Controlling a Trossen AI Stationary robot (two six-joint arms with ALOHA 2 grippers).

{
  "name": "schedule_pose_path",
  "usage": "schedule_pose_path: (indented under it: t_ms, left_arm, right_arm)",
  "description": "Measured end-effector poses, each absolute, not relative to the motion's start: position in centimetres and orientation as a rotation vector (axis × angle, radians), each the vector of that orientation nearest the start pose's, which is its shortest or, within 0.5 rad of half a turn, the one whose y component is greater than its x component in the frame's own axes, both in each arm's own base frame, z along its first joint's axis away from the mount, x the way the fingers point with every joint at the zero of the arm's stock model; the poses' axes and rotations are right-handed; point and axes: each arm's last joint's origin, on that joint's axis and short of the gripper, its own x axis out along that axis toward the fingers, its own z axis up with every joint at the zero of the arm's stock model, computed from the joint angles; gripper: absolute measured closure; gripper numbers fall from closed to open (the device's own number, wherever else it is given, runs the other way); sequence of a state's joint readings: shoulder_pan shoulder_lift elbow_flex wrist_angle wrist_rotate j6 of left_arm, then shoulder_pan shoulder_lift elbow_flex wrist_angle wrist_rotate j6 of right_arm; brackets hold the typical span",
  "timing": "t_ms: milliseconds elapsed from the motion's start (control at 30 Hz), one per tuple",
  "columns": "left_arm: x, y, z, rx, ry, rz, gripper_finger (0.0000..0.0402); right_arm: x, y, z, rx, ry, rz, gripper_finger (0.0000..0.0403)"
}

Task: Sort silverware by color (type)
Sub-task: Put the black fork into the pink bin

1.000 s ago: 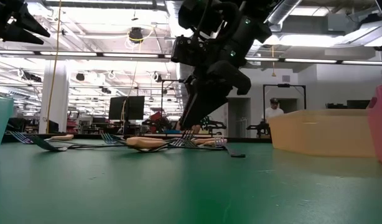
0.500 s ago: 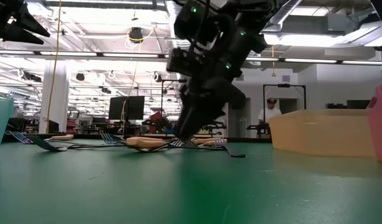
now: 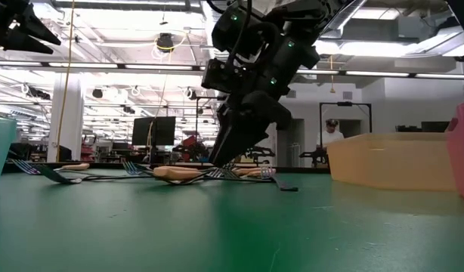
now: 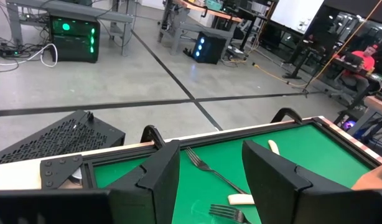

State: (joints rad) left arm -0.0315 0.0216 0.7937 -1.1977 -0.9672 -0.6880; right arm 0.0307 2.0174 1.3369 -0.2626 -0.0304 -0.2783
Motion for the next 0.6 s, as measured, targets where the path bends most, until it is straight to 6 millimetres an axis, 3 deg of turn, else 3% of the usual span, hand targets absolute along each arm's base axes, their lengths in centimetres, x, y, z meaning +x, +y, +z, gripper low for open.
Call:
schedule_pose_path:
  t_ms: [600]
  left_arm:
    - [-3.3, 2.5, 28.8, -0.419, 0.054, 1.004, 0.0243]
  right_arm:
    - [42.0, 0.4, 15.6, -0.221, 0.921, 0.178, 0.0219]
